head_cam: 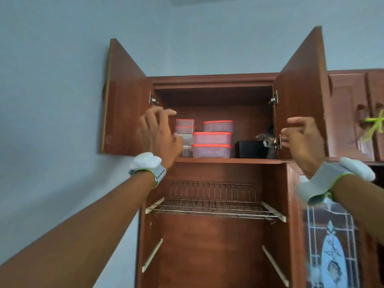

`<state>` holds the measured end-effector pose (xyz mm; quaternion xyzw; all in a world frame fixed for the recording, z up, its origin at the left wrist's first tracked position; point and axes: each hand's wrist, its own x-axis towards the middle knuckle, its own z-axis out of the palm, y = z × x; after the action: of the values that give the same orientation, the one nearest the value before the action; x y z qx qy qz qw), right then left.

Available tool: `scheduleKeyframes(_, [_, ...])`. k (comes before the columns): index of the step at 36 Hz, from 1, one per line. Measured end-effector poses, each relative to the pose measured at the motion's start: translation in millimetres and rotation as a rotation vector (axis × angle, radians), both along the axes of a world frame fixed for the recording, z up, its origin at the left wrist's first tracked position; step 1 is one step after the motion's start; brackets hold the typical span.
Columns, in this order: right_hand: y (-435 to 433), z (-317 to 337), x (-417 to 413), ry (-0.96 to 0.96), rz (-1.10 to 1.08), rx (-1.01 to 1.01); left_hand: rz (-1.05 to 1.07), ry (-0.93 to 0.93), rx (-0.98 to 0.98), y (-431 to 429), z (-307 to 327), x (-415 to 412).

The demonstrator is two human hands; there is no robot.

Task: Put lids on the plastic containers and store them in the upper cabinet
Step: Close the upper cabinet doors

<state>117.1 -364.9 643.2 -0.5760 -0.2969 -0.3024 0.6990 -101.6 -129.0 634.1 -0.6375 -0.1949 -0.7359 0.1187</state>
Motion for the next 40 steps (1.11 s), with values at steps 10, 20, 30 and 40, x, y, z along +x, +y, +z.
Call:
scheduleKeyframes(10, [-66,49,-10,-0.130,-0.337,0.334,-0.135,-0.251,-0.355,44,60,-90])
scheduleKeyframes(20, [-48,67,7,0.041,-0.072,0.001,-0.221,-0.252,-0.652,46,94,-77])
scheduleKeyframes(30, [-17,71,12,0.006,0.170,-0.123,-0.533,-0.328,-0.655,50,116,-63])
scheduleKeyframes(40, [49,81,-5,-0.219,0.023,-0.114,-0.401,-0.290,-0.516,54,117,-57])
